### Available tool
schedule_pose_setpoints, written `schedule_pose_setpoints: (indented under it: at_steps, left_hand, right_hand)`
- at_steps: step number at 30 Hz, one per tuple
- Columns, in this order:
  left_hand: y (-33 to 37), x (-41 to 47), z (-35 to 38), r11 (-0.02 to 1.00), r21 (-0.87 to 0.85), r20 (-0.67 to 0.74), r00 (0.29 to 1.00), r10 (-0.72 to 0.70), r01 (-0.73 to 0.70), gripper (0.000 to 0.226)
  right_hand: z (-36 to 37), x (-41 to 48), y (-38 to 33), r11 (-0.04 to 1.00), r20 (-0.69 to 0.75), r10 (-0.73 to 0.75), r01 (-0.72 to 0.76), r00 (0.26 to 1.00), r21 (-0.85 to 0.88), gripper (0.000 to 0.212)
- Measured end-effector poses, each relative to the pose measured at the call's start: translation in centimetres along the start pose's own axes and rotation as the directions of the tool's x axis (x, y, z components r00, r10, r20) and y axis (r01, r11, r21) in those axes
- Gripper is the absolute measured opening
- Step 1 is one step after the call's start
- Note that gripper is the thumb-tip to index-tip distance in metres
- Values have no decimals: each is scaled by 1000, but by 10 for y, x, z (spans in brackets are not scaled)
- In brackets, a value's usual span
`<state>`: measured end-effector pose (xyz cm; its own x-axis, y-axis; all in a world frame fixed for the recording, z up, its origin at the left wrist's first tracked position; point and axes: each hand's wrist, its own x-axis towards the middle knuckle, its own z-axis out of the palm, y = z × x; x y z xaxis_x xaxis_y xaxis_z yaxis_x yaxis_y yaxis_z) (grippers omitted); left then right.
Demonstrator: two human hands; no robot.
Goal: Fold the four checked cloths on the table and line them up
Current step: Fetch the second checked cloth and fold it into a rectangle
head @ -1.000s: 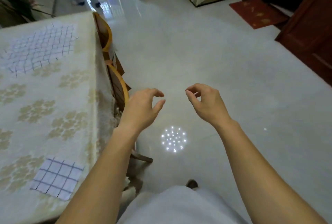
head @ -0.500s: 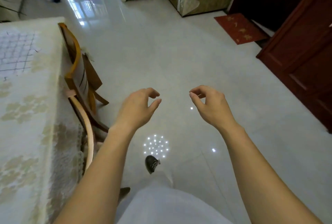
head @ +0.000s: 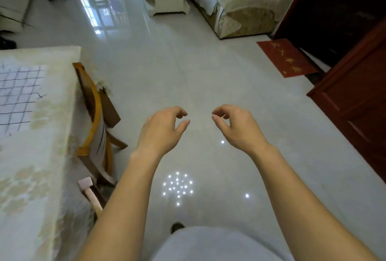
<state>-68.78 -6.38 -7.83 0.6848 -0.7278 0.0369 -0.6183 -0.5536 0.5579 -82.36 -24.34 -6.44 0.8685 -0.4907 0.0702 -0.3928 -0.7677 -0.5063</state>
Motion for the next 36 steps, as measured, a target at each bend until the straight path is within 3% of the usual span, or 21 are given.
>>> schedule_pose_setpoints:
  at_steps: [3,9,17,24,31,36]
  left_hand:
    - [-35,11,-19,996,-4,-45,995,-85,85,32]
    - [-101,21,-51,956,10,-150,945,-289,294,31]
    - [-153,85,-97,831,-116,-311,774,-551,544,24]
    - [-170,208,-149,780,-109,-385,697,-605,616,29]
    - [-212,252,-169,684,-148,-363,604,-709,714,29]
    - [-268,310,-181,667,-177,-328,596,-733,723,33]
  right_hand:
    - [24,48,-20,996,72,-87,89,994,-27,20]
    - [80,135,-64,973,207,-216,192,954,129,18]
    - [133,289,-129,875,369,-484,431,793,221,20]
    - [138,441,-169,783,372,-621,562,690,266,21]
    - [169,523,-188,756,448,-651,574,613,314,18]
    - [198,584,-215,736,464,-667,611,583,290,21]
